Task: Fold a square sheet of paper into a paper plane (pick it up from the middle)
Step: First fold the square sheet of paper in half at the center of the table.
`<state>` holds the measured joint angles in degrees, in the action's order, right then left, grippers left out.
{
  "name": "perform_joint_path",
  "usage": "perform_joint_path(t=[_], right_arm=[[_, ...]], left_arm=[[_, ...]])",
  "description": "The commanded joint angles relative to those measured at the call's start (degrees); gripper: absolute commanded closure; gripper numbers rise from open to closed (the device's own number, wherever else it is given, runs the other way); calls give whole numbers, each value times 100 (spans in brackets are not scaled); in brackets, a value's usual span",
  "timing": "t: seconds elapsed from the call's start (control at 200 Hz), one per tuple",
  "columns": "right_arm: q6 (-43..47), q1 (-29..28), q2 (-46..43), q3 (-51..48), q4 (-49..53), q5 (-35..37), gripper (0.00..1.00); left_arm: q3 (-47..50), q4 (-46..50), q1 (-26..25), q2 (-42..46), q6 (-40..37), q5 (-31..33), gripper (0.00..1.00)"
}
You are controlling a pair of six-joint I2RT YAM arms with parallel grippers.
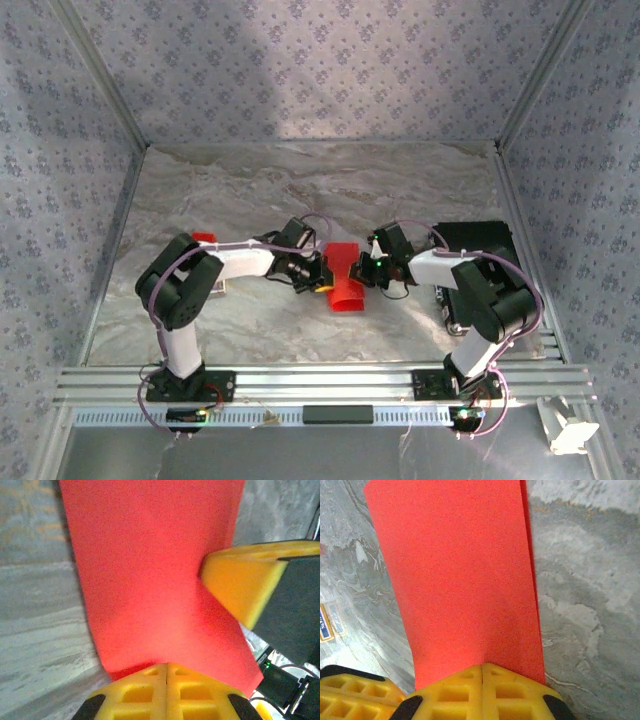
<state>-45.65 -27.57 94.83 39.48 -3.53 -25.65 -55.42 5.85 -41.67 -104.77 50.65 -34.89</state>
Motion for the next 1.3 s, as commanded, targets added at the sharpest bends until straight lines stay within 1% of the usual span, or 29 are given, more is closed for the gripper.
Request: perform_joint_path(t=[0.0,0.085,0.22,0.325,0.43,0.55,0.66,0.815,0.929,1.179,1.299], right_arm=[[1,-13,99,-282,700,421,99],[44,-14,95,-300,748,442,99],[10,-7,54,-418,679,453,99],[2,4,51,-442,636,460,99],[-2,5,12,-445,658,472,99],[16,2,-57,-472,691,499,99],[8,14,-87,-477,703,515,99],[8,11,-96,-486,700,526,99],[-40,7,-87,-520,644,527,99],[-39,6,-136,-545,685,563,99],[-46,3,-140,-581,678,582,99]], left_arm=[[96,-92,-73,-101,-115,142,100],[278,-42,-77,-158,-202,314,100],[582,178,-108,-140,-426,778,100],[578,189,-121,-160,-525,767,100],[390,354,-230,38,-639,826,100],[306,244,-245,351,-512,686,100],[293,-20,-241,521,-325,347,100],[477,-288,-245,616,-211,-114,99],[534,-486,-249,502,-153,-402,99],[807,-637,-271,145,-148,-394,99],[992,-370,-279,42,-371,-170,100]])
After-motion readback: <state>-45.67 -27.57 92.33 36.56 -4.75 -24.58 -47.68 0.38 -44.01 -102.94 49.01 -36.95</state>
